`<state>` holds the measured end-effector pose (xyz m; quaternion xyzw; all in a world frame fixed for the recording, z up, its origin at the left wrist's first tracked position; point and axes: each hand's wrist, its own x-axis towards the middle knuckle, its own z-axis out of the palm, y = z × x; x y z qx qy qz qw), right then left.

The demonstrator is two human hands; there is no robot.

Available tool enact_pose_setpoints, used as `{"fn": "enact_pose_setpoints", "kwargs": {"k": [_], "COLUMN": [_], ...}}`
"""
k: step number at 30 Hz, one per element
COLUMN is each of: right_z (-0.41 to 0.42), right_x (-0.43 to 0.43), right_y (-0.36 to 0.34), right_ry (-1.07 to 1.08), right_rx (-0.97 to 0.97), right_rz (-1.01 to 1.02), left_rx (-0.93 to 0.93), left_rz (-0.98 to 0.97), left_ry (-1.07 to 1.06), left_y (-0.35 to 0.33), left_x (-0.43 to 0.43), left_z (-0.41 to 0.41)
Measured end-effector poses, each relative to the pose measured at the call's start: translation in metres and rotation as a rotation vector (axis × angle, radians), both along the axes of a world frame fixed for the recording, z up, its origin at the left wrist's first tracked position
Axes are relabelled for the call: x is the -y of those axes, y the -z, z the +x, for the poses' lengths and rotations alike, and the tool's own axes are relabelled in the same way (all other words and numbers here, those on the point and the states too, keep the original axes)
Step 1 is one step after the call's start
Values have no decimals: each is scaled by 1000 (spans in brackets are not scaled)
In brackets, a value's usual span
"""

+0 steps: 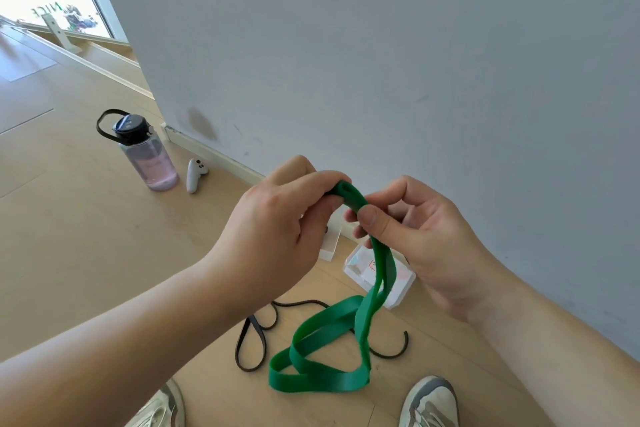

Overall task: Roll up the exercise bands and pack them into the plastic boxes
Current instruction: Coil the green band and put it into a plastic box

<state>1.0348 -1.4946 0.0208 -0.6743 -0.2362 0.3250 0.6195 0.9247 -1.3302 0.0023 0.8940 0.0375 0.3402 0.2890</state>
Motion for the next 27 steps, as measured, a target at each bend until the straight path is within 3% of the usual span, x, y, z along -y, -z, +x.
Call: {"fn": "enact_pose_setpoints", "kwargs": {"k": [6, 10, 12, 23, 27], "right_z": [-4, -11, -13, -15, -13], "right_x": [0, -3, -5, -10, -11], "right_y": [-3, 4, 4, 4, 9], "right_ry": [26, 146, 179, 238, 236], "right_rx": [-61, 319, 388, 326, 289], "right_rz": [67, -80, -95, -76, -99], "left_rx": [31, 66, 81, 73, 2], "left_rz": [-45, -72, -80, -268, -199], "left_ry": [-35, -37, -34, -18, -11], "left_y": [1, 4, 5, 10, 12], "left_x": [-2, 1, 5, 9, 11], "left_z": [2, 2, 2, 1, 2]}}
